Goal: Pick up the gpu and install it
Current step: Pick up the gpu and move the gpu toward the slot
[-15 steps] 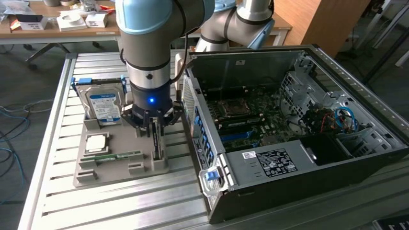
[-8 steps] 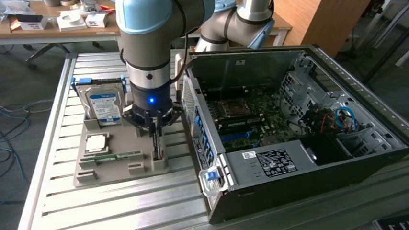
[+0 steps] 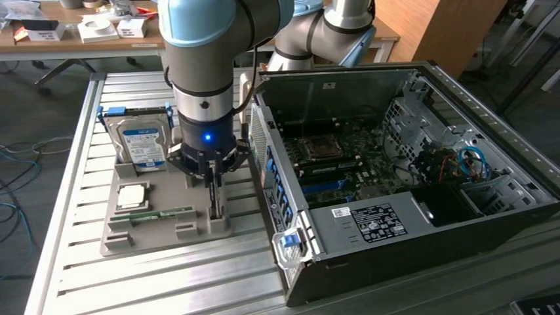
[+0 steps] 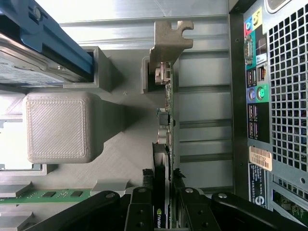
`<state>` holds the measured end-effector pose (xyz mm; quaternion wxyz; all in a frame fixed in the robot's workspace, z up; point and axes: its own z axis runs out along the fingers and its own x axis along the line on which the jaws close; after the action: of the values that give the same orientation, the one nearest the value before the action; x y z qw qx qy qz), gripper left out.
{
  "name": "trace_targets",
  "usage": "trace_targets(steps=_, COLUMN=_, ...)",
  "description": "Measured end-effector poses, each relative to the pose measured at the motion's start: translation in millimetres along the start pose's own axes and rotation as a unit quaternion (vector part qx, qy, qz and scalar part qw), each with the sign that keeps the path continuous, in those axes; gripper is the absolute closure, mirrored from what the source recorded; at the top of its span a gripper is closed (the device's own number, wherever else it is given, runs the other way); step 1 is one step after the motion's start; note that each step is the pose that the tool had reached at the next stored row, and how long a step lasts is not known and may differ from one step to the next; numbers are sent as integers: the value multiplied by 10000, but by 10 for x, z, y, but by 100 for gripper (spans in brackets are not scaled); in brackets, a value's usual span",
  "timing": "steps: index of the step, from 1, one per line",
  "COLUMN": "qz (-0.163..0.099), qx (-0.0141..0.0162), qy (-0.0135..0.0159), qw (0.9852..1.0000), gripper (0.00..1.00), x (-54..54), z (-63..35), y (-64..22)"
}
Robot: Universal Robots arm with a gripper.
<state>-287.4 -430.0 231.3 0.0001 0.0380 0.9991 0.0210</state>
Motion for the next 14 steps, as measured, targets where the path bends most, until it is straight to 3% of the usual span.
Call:
trace_targets(steps=11, qz=-39, qx=-1, qy=1, qw=10000, gripper=74, x=0, z=-1, y=0)
trace_targets(steps=14, qz=-40, qx=0, qy=2, qw=10000, gripper=74, x=0, z=-42, y=2)
